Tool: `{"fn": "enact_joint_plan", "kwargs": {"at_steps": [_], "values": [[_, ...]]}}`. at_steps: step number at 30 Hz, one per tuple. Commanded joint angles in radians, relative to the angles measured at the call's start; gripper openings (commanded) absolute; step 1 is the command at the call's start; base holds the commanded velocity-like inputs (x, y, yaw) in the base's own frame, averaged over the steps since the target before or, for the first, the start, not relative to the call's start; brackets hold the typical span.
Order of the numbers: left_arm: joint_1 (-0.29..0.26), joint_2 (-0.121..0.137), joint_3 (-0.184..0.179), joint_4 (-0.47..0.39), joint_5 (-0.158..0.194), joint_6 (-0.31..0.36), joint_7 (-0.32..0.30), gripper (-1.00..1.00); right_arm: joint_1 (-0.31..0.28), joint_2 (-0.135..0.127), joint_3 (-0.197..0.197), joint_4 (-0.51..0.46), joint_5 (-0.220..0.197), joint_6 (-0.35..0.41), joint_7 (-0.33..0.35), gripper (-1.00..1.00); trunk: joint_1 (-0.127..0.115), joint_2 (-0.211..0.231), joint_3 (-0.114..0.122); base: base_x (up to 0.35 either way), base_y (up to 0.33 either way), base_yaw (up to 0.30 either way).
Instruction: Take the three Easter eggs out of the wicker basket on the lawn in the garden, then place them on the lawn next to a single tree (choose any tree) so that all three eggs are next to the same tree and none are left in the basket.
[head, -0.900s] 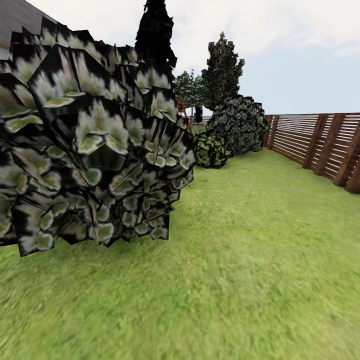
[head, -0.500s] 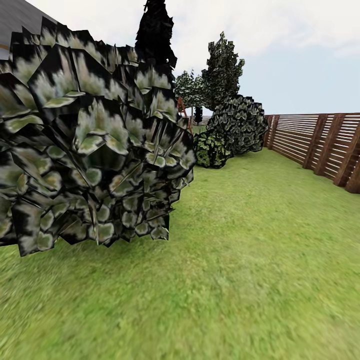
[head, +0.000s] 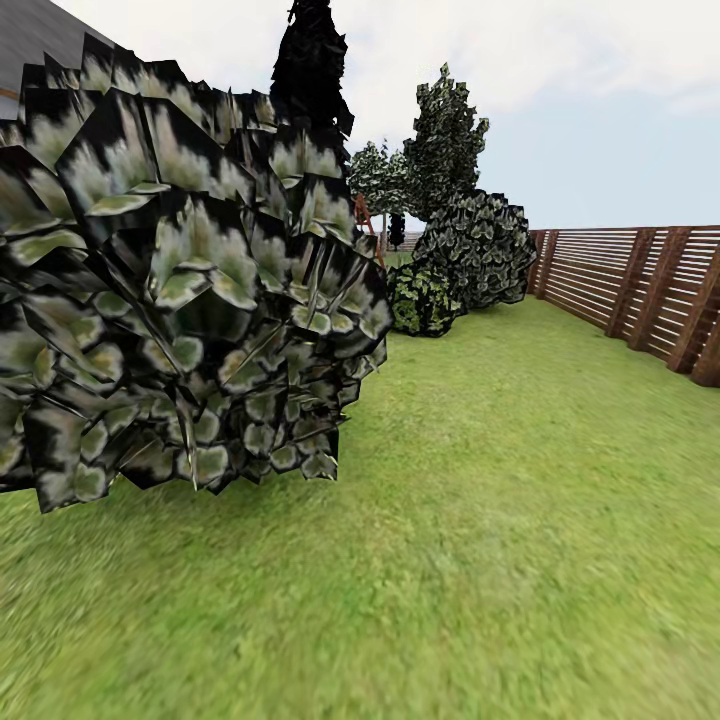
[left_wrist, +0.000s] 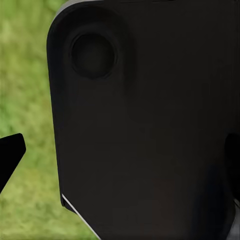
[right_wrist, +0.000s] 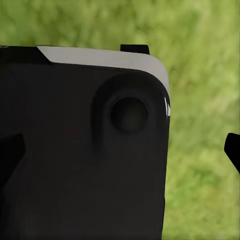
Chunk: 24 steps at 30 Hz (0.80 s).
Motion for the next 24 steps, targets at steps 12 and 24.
{"fn": "enact_joint_plan", "kwargs": {"at_steps": [12, 24], "values": [[0.001, 0.000, 0.000, -0.002, 0.001, 0.000, -0.001, 1.00, -0.001, 0.005, 0.002, 0.002, 0.002, -0.004, -0.001, 1.00, 0.000, 0.000, -0.001, 0.000, 0.000, 0.198], [0.001, 0.000, -0.001, -0.003, 0.001, 0.000, -0.001, 1.00, -0.001, 0.005, 0.002, 0.002, 0.003, -0.004, -0.003, 1.00, 0.000, 0.000, -0.001, 0.000, 0.000, 0.293]]}}
